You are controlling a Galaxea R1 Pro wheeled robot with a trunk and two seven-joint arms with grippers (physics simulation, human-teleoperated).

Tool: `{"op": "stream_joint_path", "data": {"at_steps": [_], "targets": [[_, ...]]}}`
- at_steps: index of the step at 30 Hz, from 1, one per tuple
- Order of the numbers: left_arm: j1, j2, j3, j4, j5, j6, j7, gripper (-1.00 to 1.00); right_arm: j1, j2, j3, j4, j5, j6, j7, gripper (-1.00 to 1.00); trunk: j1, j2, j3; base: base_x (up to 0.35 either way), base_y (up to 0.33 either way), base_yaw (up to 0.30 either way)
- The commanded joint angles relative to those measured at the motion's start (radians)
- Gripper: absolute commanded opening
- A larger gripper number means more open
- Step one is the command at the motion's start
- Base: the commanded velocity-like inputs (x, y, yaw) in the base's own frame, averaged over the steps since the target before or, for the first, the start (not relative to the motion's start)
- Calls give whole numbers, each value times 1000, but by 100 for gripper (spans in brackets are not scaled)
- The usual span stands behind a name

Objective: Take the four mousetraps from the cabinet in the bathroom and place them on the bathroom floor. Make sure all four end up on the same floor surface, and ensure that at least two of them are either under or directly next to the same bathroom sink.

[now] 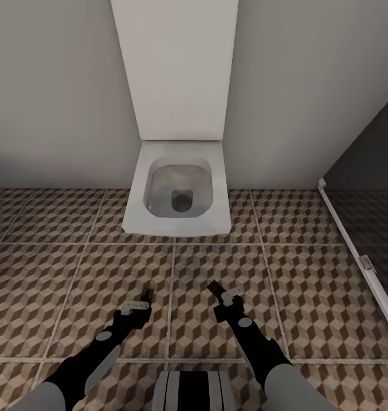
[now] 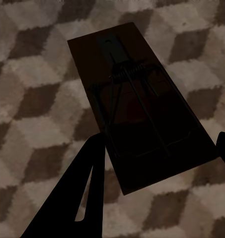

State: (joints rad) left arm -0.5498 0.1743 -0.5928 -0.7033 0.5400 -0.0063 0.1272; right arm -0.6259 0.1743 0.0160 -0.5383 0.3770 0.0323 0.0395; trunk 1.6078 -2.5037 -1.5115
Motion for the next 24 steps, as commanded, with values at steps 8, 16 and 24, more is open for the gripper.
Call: {"op": "stream_joint_path", "data": {"at_steps": [8, 16, 24], "targets": [[-1, 2, -9, -24, 8, 2, 12, -100, 0, 0, -1, -3, 10, 1, 16, -100, 0, 0, -1, 0, 0, 0], [-1, 3, -9, -36, 8, 4, 13, -100, 0, 0, -1, -4, 10, 0, 18, -100, 3, -2, -32, 0, 0, 0], [-1, 3, -9, -41, 8, 5, 14, -100, 0, 0, -1, -6, 10, 0, 18, -100, 7, -4, -62, 0, 0, 0]]}}
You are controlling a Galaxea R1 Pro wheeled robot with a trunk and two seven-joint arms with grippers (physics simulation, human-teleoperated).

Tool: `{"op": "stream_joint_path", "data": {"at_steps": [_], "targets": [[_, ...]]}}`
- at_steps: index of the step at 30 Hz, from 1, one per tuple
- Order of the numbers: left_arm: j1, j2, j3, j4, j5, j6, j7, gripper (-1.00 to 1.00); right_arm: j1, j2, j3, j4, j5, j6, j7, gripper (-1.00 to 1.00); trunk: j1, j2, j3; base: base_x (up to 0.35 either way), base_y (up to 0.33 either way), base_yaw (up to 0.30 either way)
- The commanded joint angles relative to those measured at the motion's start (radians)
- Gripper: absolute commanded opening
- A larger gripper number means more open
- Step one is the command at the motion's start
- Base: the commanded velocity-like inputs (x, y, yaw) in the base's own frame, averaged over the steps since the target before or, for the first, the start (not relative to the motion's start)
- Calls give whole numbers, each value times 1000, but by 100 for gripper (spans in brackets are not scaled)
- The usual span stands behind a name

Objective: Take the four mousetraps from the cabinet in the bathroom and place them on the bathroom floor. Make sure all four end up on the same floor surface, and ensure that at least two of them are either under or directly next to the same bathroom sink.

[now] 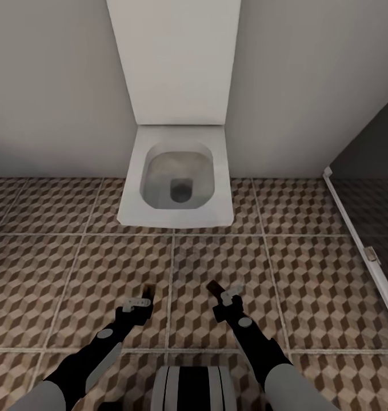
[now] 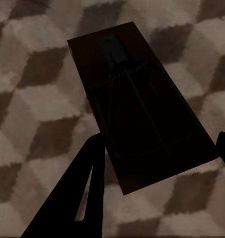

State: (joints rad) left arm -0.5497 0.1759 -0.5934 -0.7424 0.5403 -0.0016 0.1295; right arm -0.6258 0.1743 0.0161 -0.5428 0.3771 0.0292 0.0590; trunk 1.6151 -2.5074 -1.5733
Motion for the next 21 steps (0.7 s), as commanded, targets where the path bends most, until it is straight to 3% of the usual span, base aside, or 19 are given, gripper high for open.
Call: {"op": "stream_joint_path", "data": {"at_steps": [1, 10, 21], "targets": [[-1, 2, -8, -2, 7, 0, 12, -100, 0, 0, -1, -2, 9, 3, -1, -100, 0, -1, -5, 0, 0, 0], [-1, 2, -8, -6, 7, 0, 12, -100, 0, 0, -1, -3, 9, 3, -2, -100, 1, -1, -8, 0, 0, 0], [-1, 2, -8, -7, 7, 0, 12, -100, 0, 0, -1, -4, 9, 3, -1, -100, 5, -3, -47, 0, 0, 0]]}}
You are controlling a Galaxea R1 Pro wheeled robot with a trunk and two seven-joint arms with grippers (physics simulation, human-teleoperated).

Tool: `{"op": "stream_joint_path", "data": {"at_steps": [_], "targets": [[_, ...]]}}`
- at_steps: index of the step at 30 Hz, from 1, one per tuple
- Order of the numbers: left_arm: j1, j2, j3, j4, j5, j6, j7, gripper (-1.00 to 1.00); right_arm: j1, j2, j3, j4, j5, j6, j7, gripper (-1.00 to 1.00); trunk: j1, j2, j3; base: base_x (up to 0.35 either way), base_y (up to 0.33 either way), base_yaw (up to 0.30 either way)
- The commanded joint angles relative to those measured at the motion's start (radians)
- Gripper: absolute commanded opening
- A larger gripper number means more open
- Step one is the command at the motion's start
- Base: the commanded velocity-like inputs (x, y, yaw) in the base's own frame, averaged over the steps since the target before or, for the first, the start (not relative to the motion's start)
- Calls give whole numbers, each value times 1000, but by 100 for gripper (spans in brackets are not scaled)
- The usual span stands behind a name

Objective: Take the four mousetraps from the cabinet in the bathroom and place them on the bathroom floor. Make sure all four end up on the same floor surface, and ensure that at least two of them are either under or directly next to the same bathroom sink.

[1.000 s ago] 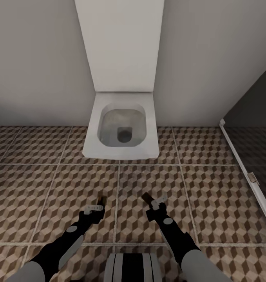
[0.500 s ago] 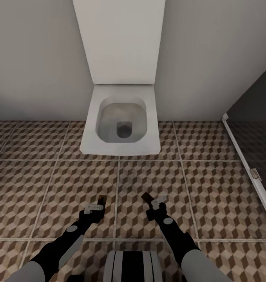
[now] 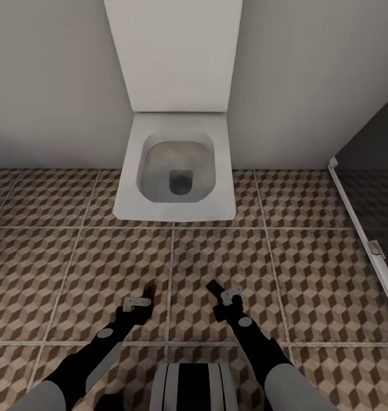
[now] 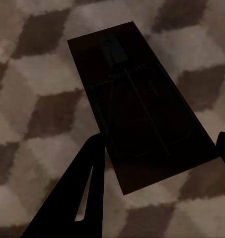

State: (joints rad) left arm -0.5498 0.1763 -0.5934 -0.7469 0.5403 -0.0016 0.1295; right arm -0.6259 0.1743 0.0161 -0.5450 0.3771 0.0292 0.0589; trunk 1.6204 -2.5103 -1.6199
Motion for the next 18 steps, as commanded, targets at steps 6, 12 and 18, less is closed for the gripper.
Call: {"op": "stream_joint_path", "data": {"at_steps": [6, 12, 18], "targets": [[-1, 5, -9, -14, 7, -1, 12, -100, 0, 0, -1, -2, 9, 3, -1, -100, 0, 0, -1, 0, 0, 0], [-1, 16, -9, -32, 7, 0, 12, -100, 0, 0, -1, -3, 9, 3, -1, -100, 0, 0, -1, 1, 0, 0], [-1, 18, -8, -34, 7, 0, 12, -100, 0, 0, -1, -3, 9, 3, -1, -100, 0, 0, -1, 197, 48, 0]]}}
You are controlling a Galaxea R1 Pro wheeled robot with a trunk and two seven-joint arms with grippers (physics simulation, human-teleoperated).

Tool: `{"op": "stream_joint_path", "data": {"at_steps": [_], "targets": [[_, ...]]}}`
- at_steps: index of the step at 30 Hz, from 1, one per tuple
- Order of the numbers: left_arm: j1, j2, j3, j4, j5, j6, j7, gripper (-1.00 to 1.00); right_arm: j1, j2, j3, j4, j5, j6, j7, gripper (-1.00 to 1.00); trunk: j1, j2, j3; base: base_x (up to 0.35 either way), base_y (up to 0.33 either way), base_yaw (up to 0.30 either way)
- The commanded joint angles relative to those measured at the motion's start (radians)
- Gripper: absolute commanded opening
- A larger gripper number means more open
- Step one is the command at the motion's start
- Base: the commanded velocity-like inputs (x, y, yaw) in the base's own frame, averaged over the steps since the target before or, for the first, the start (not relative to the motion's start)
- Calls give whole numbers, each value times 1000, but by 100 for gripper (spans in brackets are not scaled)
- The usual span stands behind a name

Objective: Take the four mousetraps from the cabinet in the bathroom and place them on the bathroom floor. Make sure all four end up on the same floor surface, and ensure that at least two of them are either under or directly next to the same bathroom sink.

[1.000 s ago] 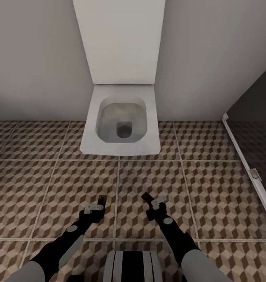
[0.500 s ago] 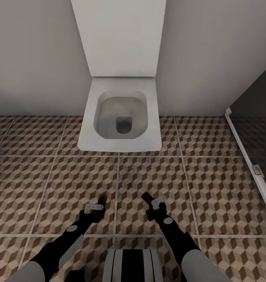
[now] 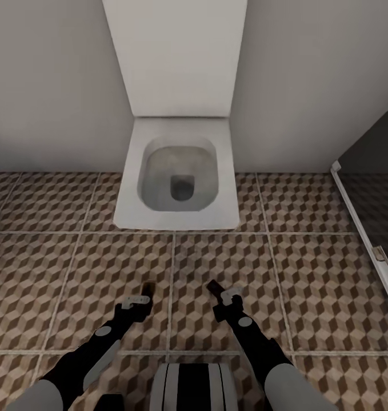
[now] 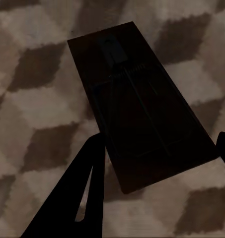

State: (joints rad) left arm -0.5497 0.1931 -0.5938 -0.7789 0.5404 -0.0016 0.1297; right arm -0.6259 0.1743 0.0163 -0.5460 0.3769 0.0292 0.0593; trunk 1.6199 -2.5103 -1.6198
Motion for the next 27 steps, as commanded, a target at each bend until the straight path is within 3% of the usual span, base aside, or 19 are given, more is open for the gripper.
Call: {"op": "stream_joint_path", "data": {"at_steps": [1, 9, 17, 27], "targets": [[-1, 2, -8, -1, 7, 0, 11, -100, 0, 0, -1, -2, 10, 3, -1, -100, 0, 0, -1, 265, 80, 0], [-1, 2, -9, 0, 7, 0, 11, -100, 0, 0, -1, -2, 10, 2, -2, -100, 0, 0, -1, 220, 68, 0], [-1, 2, -10, 2, 7, 0, 11, -100, 0, 0, -2, -2, 12, -91, -38, -100, 0, 0, -1, 16, 3, 0], [-1, 2, -11, 3, 7, 0, 11, -100, 0, 0, -3, -1, 11, -125, -57, -100, 0, 0, -1, 0, 0, 0]]}}
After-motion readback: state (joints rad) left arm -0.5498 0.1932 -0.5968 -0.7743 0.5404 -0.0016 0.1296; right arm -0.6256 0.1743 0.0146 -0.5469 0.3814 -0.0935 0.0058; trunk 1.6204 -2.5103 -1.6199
